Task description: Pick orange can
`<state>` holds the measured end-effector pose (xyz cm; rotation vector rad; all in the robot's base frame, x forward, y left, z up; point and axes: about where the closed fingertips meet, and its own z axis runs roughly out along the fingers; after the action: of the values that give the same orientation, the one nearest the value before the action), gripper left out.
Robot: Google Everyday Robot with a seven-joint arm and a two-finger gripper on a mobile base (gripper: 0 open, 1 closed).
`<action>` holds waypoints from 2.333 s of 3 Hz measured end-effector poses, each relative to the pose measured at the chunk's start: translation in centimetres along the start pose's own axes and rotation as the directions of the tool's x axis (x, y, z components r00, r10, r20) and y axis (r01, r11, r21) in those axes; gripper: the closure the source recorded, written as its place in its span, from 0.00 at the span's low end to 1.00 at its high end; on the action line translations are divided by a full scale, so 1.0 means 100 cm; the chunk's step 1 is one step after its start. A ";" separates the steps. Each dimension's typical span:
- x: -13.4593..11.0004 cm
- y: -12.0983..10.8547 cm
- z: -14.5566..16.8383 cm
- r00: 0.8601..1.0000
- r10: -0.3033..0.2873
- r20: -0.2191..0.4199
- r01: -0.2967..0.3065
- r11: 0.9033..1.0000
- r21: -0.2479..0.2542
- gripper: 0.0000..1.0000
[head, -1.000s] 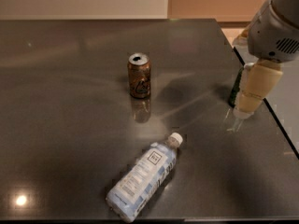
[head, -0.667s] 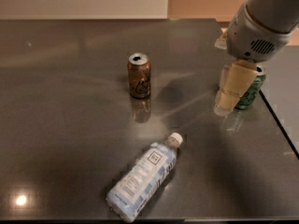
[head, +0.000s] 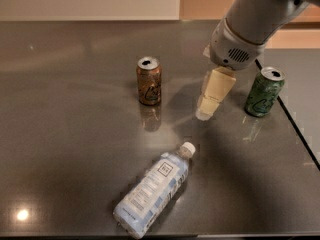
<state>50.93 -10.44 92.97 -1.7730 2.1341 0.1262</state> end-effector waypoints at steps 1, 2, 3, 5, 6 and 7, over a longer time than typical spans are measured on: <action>-0.019 -0.009 0.020 0.999 0.014 0.050 -0.014 1.000 -0.008 0.00; -0.042 -0.022 0.035 0.992 0.030 0.119 -0.031 1.000 0.000 0.00; -0.067 -0.033 0.047 0.980 0.046 0.196 -0.049 0.999 0.009 0.00; -0.100 -0.051 0.070 0.948 0.089 0.305 -0.094 0.996 0.000 0.00; -0.112 -0.054 0.079 0.938 0.104 0.331 -0.105 0.994 -0.014 0.00; -0.119 -0.057 0.082 0.930 0.112 0.351 -0.113 0.993 -0.018 0.15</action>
Offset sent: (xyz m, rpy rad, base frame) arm 0.0615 0.0721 -0.0198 0.2179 -0.0460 -0.0258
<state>59.93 1.86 90.15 -1.4923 1.9692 0.4369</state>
